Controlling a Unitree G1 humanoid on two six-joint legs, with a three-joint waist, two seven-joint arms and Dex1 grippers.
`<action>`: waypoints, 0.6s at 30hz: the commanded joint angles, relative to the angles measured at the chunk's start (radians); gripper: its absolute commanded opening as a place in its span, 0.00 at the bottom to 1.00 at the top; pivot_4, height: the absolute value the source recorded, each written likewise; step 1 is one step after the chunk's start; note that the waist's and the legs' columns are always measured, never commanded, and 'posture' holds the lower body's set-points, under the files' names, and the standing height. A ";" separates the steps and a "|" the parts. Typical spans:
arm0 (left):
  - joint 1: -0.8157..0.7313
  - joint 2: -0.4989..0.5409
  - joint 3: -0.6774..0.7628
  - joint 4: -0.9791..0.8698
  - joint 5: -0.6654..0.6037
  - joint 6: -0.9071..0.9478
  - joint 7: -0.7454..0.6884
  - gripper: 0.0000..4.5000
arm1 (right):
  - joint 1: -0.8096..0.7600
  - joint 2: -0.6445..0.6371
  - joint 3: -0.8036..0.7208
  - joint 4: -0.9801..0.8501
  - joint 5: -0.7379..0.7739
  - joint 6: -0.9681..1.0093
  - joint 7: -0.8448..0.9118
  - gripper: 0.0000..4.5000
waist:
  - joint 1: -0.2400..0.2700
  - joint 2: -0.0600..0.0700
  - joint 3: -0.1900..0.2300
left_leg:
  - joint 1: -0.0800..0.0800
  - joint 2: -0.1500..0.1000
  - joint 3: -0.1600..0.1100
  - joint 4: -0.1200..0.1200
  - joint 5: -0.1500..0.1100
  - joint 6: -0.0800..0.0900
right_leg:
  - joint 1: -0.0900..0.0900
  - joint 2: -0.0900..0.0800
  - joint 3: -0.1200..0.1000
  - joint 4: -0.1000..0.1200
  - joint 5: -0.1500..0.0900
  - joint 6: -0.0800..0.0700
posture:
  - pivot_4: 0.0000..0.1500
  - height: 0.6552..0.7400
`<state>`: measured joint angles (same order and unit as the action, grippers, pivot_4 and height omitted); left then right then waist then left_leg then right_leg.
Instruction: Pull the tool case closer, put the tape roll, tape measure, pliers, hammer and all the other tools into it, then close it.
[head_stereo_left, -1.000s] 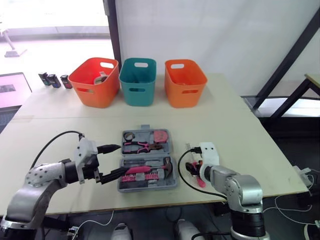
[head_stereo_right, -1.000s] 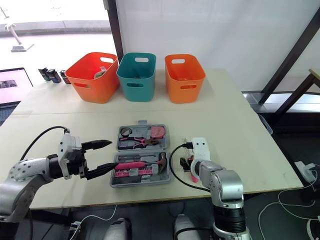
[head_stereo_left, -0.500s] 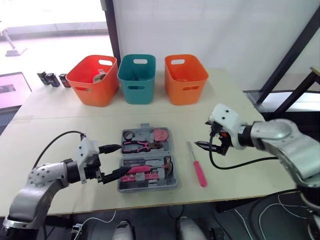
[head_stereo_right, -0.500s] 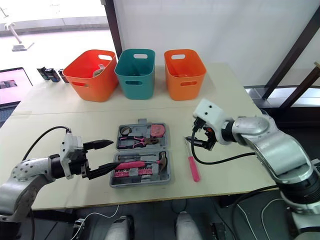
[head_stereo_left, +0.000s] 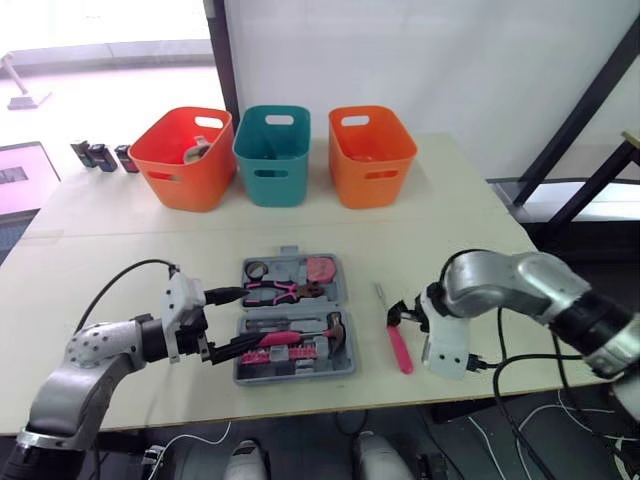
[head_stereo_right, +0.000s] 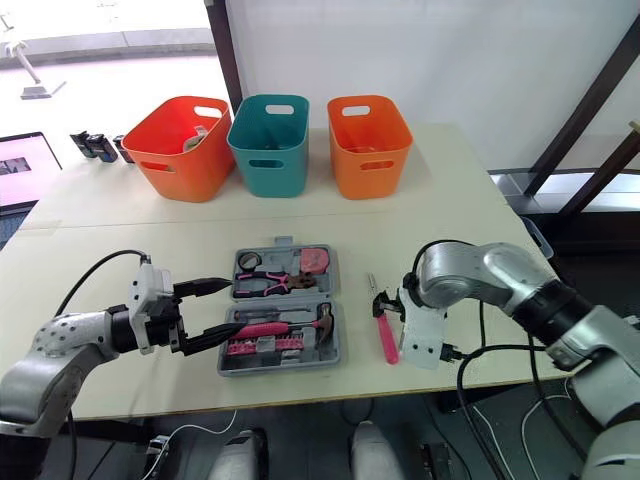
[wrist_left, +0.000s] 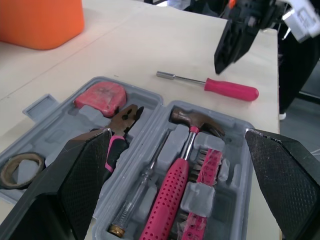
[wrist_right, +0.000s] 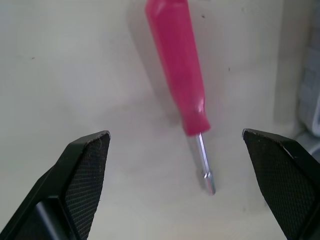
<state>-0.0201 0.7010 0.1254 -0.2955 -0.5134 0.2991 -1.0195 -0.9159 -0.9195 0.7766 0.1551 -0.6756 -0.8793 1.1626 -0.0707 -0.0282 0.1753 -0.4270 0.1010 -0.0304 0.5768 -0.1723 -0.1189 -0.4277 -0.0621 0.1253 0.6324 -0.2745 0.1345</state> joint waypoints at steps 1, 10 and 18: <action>0.005 -0.002 0.021 -0.034 -0.011 -0.005 0.013 1.00 | -0.038 0.054 -0.002 0.013 -0.038 -0.032 0.010 0.99 | 0.002 0.000 0.000 | 0.000 0.000 0.000 0.000 0.000 0.000 | 0.000 0.000 0.000 0.001 0.000 0.000 | 1.00 1.00; 0.045 -0.004 0.050 -0.082 -0.027 0.002 0.053 1.00 | -0.046 0.164 0.060 0.162 -0.141 -0.074 0.006 0.94 | 0.011 0.000 0.000 | 0.001 0.000 -0.001 0.002 0.001 -0.001 | 0.003 0.000 0.000 0.001 0.001 -0.001 | 1.00 1.00; 0.072 0.003 0.062 -0.124 -0.042 0.022 0.083 1.00 | -0.078 0.219 0.068 0.279 -0.196 -0.099 -0.048 0.15 | 0.000 -0.002 -0.001 | 0.004 0.000 -0.001 0.003 0.001 -0.001 | 0.006 0.000 0.000 0.002 0.001 -0.002 | 1.00 1.00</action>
<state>0.0492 0.6968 0.1573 -0.3798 -0.5367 0.3200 -0.9445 -0.9806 -0.7193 0.8513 0.4317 -0.8682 -0.9726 1.1270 -0.0706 -0.0297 0.1748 -0.4223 0.1010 -0.0317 0.5796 -0.1714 -0.1200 -0.4221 -0.0617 0.1252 0.6353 -0.2736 0.1328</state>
